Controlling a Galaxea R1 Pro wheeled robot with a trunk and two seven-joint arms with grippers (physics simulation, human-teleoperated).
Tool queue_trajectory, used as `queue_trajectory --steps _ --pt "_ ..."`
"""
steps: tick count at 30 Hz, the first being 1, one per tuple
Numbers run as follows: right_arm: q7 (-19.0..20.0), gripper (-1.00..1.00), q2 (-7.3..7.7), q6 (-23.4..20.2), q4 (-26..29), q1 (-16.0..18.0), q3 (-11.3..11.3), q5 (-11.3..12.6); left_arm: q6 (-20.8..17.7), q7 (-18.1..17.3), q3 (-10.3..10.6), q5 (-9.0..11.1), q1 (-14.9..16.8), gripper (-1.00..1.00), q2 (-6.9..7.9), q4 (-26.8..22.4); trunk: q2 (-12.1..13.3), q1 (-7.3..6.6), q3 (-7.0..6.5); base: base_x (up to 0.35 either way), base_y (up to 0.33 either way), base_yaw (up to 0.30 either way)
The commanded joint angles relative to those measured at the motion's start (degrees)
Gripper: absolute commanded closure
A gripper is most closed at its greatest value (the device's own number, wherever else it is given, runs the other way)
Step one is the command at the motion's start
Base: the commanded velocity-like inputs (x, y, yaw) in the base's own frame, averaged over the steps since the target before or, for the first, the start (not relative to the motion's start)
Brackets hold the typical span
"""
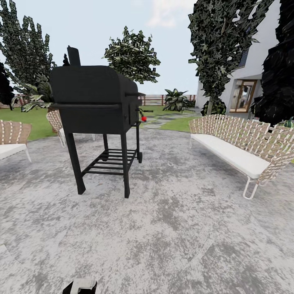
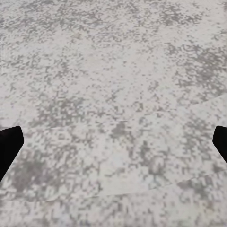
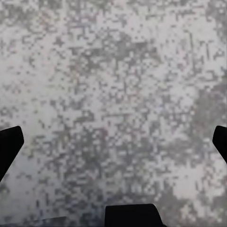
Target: In the garden, pick up the pesticide atomizer on the floor and spray pesticide onto both trees until each tree trunk is fully covered.
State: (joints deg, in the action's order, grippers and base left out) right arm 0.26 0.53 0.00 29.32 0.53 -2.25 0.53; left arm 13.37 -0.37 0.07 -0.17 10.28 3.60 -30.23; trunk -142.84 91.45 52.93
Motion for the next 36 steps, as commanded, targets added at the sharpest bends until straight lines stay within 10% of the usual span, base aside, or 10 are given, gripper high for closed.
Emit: queue_trajectory --steps 1,36 --pt "0.0 -1.00 0.00 0.0 0.0 0.0 0.0 0.0 0.0 0.0 0.0 0.0 0.0 -1.00 0.00 0.0 0.0 0.00 0.00 0.000 0.000 0.000" --pt "0.0 -1.00 -0.02 0.0 0.0 0.0 0.0 -0.1 0.0 0.3 -0.8 0.2 0.0 -1.00 0.22 0.0 0.0 0.00 0.00 0.228 -0.179 0.000"
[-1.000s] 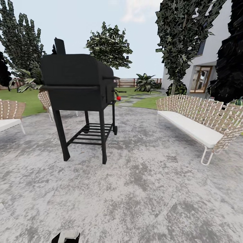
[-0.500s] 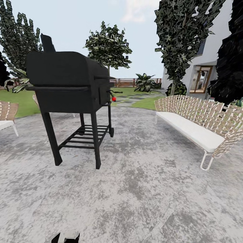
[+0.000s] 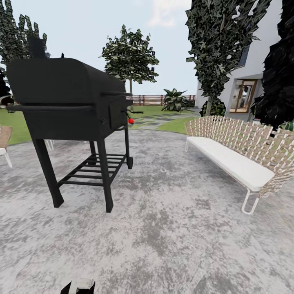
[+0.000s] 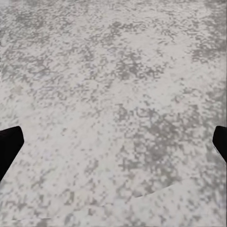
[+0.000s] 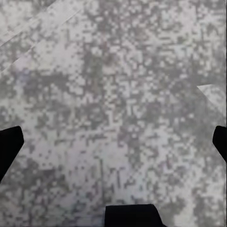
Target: In the garden, pick up the pesticide atomizer on the floor and spray pesticide onto both trees until each tree trunk is fully covered.
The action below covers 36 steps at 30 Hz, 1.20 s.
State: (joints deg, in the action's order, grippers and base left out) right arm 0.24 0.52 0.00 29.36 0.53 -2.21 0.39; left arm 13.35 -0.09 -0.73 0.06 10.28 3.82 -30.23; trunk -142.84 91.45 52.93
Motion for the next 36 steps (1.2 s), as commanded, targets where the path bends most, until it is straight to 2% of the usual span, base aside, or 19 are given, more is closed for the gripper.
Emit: queue_trajectory --steps 1,6,10,16,36 --pt "0.0 -1.00 0.00 0.0 0.0 0.0 0.0 -0.1 0.0 -0.1 -0.7 0.0 0.0 -1.00 0.05 0.0 0.0 0.00 0.00 0.303 -0.154 0.000" --pt "0.0 -1.00 -0.01 0.0 0.0 0.0 0.0 0.0 0.1 -0.4 -4.7 0.0 -0.1 -1.00 0.12 0.0 0.0 0.00 0.00 0.305 -0.151 0.000" --pt "0.0 -1.00 -0.01 0.0 0.0 0.0 0.0 0.0 0.5 -0.5 -5.8 0.1 -0.1 -1.00 0.11 0.0 0.0 0.00 0.00 0.306 -0.133 0.000" --pt "0.0 -1.00 0.01 0.0 0.0 0.0 0.0 0.0 2.0 -0.5 -6.0 0.1 -0.1 -1.00 0.05 0.0 0.0 0.00 0.00 0.310 -0.108 0.000" --pt "0.0 -1.00 0.06 0.0 -0.1 0.0 0.2 -0.2 2.1 -0.4 -5.9 0.0 -0.1 -1.00 -0.08 0.0 0.0 0.00 -0.20 0.310 -0.164 -0.043"
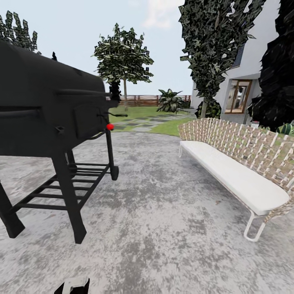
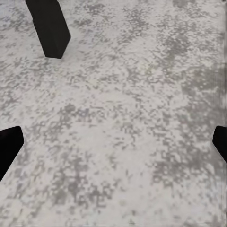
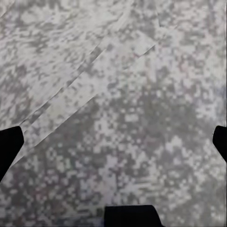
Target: In the garden, pick up the pesticide atomizer on the floor and spray pesticide onto both trees until each tree trunk is fully covered.
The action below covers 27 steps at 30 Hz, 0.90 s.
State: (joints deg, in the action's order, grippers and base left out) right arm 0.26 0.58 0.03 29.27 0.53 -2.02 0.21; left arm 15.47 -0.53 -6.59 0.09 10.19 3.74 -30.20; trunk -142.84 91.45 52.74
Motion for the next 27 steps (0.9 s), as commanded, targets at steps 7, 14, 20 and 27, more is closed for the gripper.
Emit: queue_trajectory --steps 7,14,20,27 --pt "0.0 -1.00 0.00 0.0 0.0 0.0 -0.1 0.2 0.0 0.0 0.0 0.0 0.0 -1.00 -0.04 0.0 0.0 0.00 0.00 0.308 -0.180 0.000" --pt "-0.1 -1.00 -0.02 0.0 0.0 0.0 -0.2 0.3 -0.1 0.0 -0.1 0.0 0.0 -1.00 0.02 0.0 0.0 0.00 0.00 0.310 -0.160 0.000" --pt "-0.1 -1.00 -0.03 0.0 0.0 0.0 -0.3 0.3 -0.1 0.0 -0.1 0.0 0.0 -1.00 0.04 0.0 0.0 0.00 0.00 0.322 -0.052 0.000" --pt "-0.1 -1.00 -0.03 0.0 0.0 0.0 -0.3 0.3 -0.1 0.0 -0.1 0.0 0.0 -1.00 0.04 0.0 0.0 0.00 0.00 0.329 -0.003 0.000"
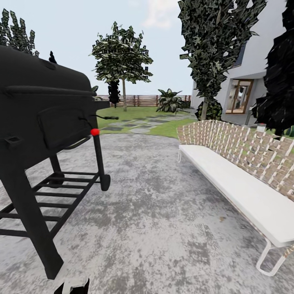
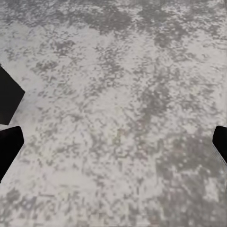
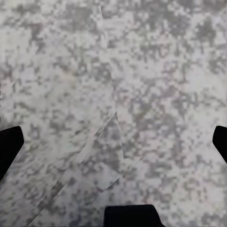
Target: In the garden, pick up the pesticide atomizer on the floor and spray pesticide onto both trees until each tree trunk is fully covered.
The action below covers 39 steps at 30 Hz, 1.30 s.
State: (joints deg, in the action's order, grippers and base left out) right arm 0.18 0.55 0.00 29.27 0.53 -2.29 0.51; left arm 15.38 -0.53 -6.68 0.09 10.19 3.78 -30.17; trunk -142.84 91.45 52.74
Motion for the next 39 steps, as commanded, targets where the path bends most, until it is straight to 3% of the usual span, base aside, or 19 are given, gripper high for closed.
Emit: queue_trajectory --steps 1,16,39 --pt "0.0 -1.00 -0.01 0.0 0.0 0.0 0.0 0.0 0.0 0.0 0.0 0.0 0.0 -1.00 0.00 0.0 0.0 0.00 0.00 0.331 0.000 0.000" --pt "0.0 -1.00 0.00 0.0 0.0 0.0 0.0 0.0 0.0 0.0 0.0 0.0 0.0 -1.00 0.00 0.0 0.0 0.00 0.00 0.331 -0.006 0.000" --pt "0.0 -1.00 -0.01 0.0 0.0 0.0 0.0 0.0 0.0 0.0 0.0 0.0 0.0 -1.00 0.00 0.0 0.0 0.00 0.00 0.328 -0.119 0.000"
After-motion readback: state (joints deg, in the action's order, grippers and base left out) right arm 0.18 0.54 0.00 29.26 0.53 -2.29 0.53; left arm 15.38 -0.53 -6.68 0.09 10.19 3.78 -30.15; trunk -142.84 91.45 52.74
